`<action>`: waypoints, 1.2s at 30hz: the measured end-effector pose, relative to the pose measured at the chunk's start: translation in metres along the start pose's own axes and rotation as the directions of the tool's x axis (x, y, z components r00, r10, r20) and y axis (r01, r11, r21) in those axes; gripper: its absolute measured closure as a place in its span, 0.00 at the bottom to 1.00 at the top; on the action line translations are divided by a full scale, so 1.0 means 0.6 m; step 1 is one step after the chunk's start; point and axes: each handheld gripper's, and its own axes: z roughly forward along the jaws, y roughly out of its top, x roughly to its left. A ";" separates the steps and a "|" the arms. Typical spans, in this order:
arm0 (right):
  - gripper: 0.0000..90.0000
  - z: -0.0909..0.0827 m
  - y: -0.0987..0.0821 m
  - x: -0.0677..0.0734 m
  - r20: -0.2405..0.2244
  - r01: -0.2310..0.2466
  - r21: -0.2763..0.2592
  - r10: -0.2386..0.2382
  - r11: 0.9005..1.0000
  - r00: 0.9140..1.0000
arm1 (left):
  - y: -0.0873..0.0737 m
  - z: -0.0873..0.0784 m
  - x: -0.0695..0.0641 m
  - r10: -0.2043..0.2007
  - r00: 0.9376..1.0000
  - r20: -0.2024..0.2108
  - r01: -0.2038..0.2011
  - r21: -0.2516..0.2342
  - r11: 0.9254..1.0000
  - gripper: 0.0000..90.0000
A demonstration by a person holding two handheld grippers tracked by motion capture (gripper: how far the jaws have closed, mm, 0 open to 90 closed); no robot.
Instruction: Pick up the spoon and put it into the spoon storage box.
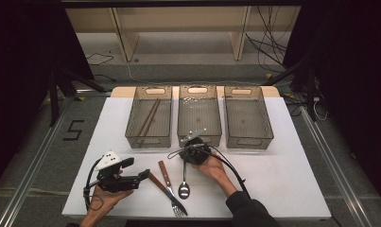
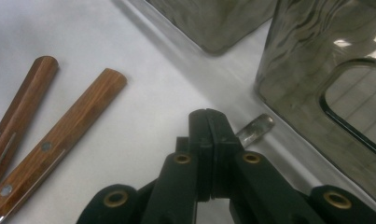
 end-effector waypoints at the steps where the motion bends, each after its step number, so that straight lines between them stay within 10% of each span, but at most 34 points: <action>1: 1.00 -0.001 0.000 -0.001 0.005 0.000 0.002 0.000 1.000 1.000 | 0.000 0.000 0.000 0.003 1.000 0.000 -0.003 0.001 1.000 0.20; 17: 1.00 -0.008 -0.004 -0.005 0.043 0.043 0.055 -0.045 0.998 0.998 | 0.000 -0.002 -0.001 0.004 1.000 0.000 -0.004 -0.001 1.000 0.20; 36: 1.00 -0.105 -0.092 -0.030 0.081 -0.005 0.120 -0.005 0.993 0.997 | 0.000 -0.001 -0.002 0.006 1.000 -0.006 -0.006 0.000 1.000 0.20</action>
